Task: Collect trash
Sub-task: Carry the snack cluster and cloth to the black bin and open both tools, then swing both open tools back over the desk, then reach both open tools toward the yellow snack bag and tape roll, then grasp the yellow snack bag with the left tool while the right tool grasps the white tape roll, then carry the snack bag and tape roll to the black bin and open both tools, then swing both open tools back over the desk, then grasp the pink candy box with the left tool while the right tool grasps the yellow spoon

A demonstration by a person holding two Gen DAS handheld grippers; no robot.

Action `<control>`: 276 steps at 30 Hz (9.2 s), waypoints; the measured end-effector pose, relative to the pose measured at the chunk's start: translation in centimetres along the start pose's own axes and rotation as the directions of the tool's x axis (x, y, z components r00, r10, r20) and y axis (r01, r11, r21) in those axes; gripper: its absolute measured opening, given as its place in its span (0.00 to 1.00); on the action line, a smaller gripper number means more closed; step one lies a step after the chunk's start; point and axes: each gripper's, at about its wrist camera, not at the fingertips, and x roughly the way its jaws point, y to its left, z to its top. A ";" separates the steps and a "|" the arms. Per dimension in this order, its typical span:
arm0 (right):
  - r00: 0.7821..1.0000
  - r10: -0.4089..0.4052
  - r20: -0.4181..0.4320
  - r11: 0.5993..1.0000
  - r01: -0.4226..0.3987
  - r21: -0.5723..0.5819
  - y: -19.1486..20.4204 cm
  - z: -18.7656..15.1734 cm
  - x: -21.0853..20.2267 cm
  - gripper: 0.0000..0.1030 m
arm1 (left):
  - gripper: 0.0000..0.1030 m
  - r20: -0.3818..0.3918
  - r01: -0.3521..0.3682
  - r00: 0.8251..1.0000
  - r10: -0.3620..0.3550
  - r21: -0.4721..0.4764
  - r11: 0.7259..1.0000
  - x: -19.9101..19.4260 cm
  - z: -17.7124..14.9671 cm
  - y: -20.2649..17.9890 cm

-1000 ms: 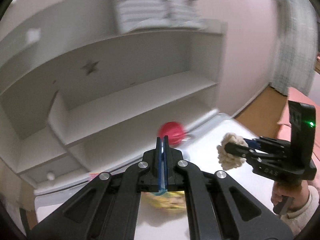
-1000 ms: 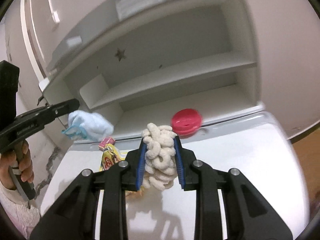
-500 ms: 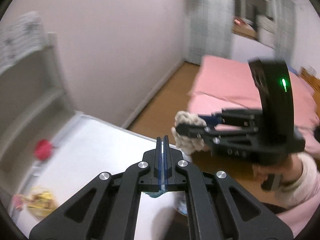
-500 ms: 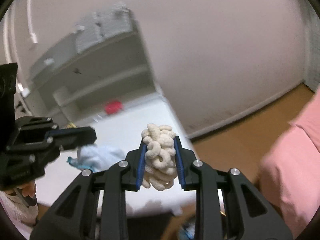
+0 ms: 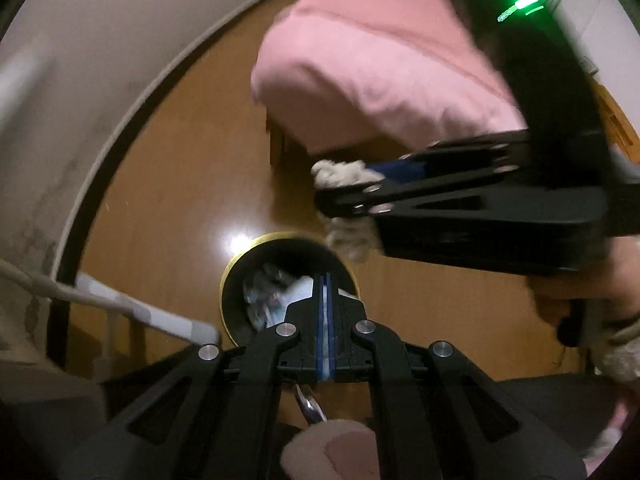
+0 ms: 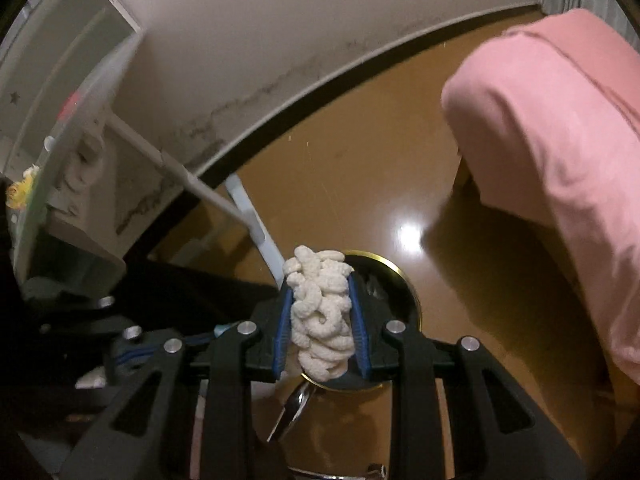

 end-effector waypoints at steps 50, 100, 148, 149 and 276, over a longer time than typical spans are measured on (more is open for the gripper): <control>0.907 0.316 0.280 0.737 -0.049 -0.674 41.2 10.4 -5.1 0.92 | 0.94 0.091 -0.369 0.723 0.685 -0.786 0.495 -34.0 -21.3 33.0; 0.969 0.226 0.101 0.662 -0.077 -0.745 49.4 13.7 6.7 0.74 | 0.57 0.027 -0.479 0.696 0.717 -0.727 0.492 -31.5 -23.9 37.4; 0.965 0.236 0.110 0.668 -0.079 -0.740 47.7 14.3 5.4 0.07 | 0.09 0.169 -0.341 0.725 0.668 -0.755 0.560 -33.1 -24.5 36.3; 0.964 0.243 0.109 0.665 -0.084 -0.742 47.7 14.2 5.2 0.07 | 0.08 0.174 -0.333 0.724 0.667 -0.759 0.559 -33.2 -24.5 36.3; 0.974 0.219 0.051 0.623 -0.100 -0.776 49.6 9.1 4.1 0.21 | 0.40 0.000 -0.387 0.693 0.721 -0.843 0.372 -33.7 -28.1 42.0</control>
